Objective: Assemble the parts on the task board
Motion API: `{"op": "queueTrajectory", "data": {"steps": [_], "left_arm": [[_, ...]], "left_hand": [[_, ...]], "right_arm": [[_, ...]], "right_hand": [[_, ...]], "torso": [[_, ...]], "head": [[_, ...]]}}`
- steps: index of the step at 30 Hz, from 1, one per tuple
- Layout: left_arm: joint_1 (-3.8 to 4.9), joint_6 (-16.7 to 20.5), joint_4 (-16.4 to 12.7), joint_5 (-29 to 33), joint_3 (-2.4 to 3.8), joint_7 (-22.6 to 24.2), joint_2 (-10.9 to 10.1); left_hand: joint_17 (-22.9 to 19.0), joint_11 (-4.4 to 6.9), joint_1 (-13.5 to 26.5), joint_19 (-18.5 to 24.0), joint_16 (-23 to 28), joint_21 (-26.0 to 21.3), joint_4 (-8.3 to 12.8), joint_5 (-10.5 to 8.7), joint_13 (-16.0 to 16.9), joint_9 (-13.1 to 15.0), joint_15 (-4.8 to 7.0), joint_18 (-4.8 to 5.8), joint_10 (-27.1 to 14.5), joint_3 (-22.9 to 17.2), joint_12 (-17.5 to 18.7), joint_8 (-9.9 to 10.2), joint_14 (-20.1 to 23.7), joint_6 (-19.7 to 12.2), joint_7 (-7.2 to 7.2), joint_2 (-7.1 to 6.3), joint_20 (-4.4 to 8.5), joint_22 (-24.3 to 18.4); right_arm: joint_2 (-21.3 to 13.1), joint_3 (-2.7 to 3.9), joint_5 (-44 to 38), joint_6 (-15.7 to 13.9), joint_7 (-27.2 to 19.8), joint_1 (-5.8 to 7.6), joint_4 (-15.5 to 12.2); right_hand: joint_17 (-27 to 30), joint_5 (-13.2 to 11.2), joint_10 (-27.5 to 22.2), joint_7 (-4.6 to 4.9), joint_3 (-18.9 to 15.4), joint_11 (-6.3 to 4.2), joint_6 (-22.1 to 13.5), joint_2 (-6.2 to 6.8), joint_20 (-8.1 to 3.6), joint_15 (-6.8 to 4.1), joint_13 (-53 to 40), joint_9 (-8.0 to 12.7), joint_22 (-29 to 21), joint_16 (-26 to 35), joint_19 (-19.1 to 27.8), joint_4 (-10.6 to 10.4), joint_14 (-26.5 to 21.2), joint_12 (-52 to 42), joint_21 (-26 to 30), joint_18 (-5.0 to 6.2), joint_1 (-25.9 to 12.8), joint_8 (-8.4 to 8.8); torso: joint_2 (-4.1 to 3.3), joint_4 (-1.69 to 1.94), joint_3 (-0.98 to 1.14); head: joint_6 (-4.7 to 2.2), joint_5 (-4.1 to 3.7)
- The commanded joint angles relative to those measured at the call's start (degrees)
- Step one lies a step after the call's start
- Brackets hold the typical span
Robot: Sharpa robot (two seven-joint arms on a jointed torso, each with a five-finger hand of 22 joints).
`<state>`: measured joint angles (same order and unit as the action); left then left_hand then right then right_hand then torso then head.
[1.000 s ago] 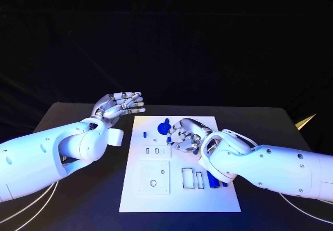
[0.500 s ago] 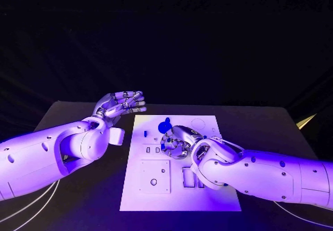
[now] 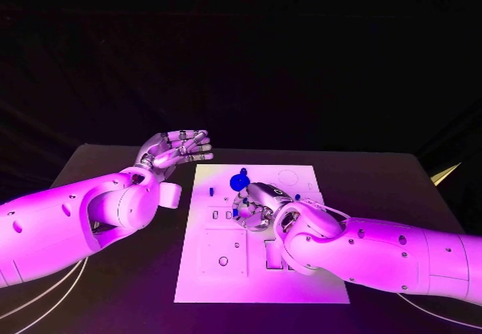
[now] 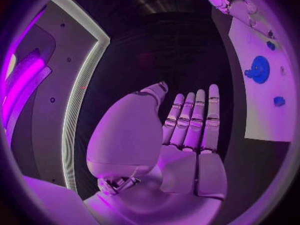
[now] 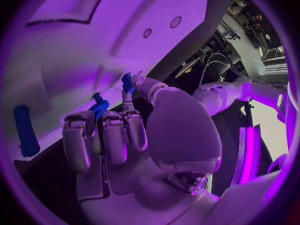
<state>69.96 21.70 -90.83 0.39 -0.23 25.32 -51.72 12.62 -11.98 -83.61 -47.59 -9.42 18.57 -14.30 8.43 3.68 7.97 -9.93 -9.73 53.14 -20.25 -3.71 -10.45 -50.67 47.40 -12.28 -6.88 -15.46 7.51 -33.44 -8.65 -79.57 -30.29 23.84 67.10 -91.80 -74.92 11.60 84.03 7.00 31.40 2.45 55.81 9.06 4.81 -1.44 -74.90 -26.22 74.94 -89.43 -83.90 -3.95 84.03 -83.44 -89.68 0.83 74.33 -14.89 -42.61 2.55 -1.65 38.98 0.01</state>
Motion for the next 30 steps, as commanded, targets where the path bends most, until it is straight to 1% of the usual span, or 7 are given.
{"op": "queueTrajectory", "data": {"steps": [1,3,11,20,24,30], "left_arm": [[0.03,-0.9,-0.1,0.0,0.03,0.3,0.1],[0.03,-1.0,-0.1,0.0,0.03,0.3,0.1],[0.03,-1.0,0.0,0.0,0.03,0.2,0.1],[0.03,-1.2,0.0,0.0,0.03,0.2,0.1],[0.03,-1.2,0.0,0.0,0.03,0.2,0.1],[0.03,-1.3,0.0,0.0,0.03,0.2,0.1]], "left_hand": [[0.1,0.12,0.3,0.3,0.2,0.4,0.0,-0.24,0.0,-0.1,0.04,-0.62,-0.3,-0.3,0.1,0.2,0.3,-0.4,-1.76,-0.35,-0.09,-0.1],[0.1,0.12,0.3,0.3,0.2,0.4,0.0,-0.24,0.0,-0.1,0.04,-0.62,-0.3,-0.3,0.1,0.2,0.3,-0.4,-1.76,-0.35,-0.09,-0.1],[0.1,0.12,0.3,0.3,0.2,0.4,0.0,-0.24,0.0,-0.1,0.04,-0.62,-0.3,-0.3,0.1,0.2,0.3,-0.4,-1.76,-0.35,-0.09,-0.1],[0.1,0.12,0.3,0.3,0.2,0.4,0.0,-0.24,0.0,-0.1,0.04,-0.62,-0.3,-0.3,0.1,0.2,0.3,-0.4,-1.76,-0.35,-0.09,-0.1],[0.1,0.12,0.3,0.3,0.2,0.4,0.0,-0.24,0.0,-0.1,0.04,-0.62,-0.3,-0.3,0.1,0.2,0.3,-0.4,-1.76,-0.35,-0.09,-0.1],[0.2,0.11,0.4,0.3,0.3,0.4,0.1,-0.26,0.0,-0.1,0.02,-0.62,-0.4,-0.3,0.1,0.2,0.3,-0.4,-1.74,-0.39,-0.12,-0.1]], "right_arm": [[0.3,-0.03,-2.0,0.5,0.4,-0.2,0.1],[0.3,-0.04,-2.2,0.7,0.4,-0.26,0.2],[0.7,-0.17,-2.8,0.5,0.4,-0.36,1.0],[1.0,-0.3,-4.6,0.1,0.8,-0.38,1.4],[1.1,-0.32,-5.3,0.2,1.0,-0.39,1.5],[1.2,-0.32,-5.6,0.4,1.0,-0.39,1.6]], "right_hand": [[-13.3,-0.2,0.3,-0.19,-0.3,-0.22,0.3,0.04,-0.38,-0.25,-8.8,-3.0,15.1,0.0,-6.1,-0.2,5.6,0.1,-0.3,-0.83,-0.8,-0.73],[-13.3,-0.2,0.3,-0.19,-0.3,-0.22,0.3,0.04,-0.38,-0.25,-8.8,-3.0,15.1,0.0,-6.1,-0.2,5.6,0.1,-0.3,-0.83,-0.8,-0.73],[-13.4,-0.5,0.0,-0.02,-0.5,-0.1,-0.3,0.72,-0.35,-0.18,-8.5,-2.9,15.1,0.0,-6.1,-0.2,5.6,0.6,-0.3,-0.83,-1.5,-0.56],[-13.4,-0.5,-0.2,0.07,-0.5,-0.03,-0.6,0.95,-0.32,-0.13,-8.4,-2.8,15.1,0.0,-6.1,-0.2,5.6,0.7,-0.3,-0.83,-1.6,-0.44],[-13.3,-0.6,-0.2,0.11,-0.5,-0.01,-0.7,1.05,-0.31,-0.11,-8.4,-2.8,15.1,0.0,-6.1,-0.1,5.6,0.7,-0.3,-0.83,-1.6,-0.41],[-13.3,-0.7,-0.2,0.18,-0.6,0.05,-0.9,1.27,-0.28,-0.06,-8.3,-2.7,15.1,0.0,-6.1,-0.1,5.6,0.8,-0.3,-0.83,-1.7,-0.35]], "torso": [[-0.01,-0.04,-0.01],[0.04,-0.01,-0.07],[0.08,0.02,-0.1],[0.07,0.07,-0.07],[0.1,0.01,-0.09],[0.07,-0.03,-0.04]], "head": [[0.16,0.12],[0.23,0.08],[0.34,0.12],[0.39,0.14],[0.43,0.21],[0.47,0.34]]}}
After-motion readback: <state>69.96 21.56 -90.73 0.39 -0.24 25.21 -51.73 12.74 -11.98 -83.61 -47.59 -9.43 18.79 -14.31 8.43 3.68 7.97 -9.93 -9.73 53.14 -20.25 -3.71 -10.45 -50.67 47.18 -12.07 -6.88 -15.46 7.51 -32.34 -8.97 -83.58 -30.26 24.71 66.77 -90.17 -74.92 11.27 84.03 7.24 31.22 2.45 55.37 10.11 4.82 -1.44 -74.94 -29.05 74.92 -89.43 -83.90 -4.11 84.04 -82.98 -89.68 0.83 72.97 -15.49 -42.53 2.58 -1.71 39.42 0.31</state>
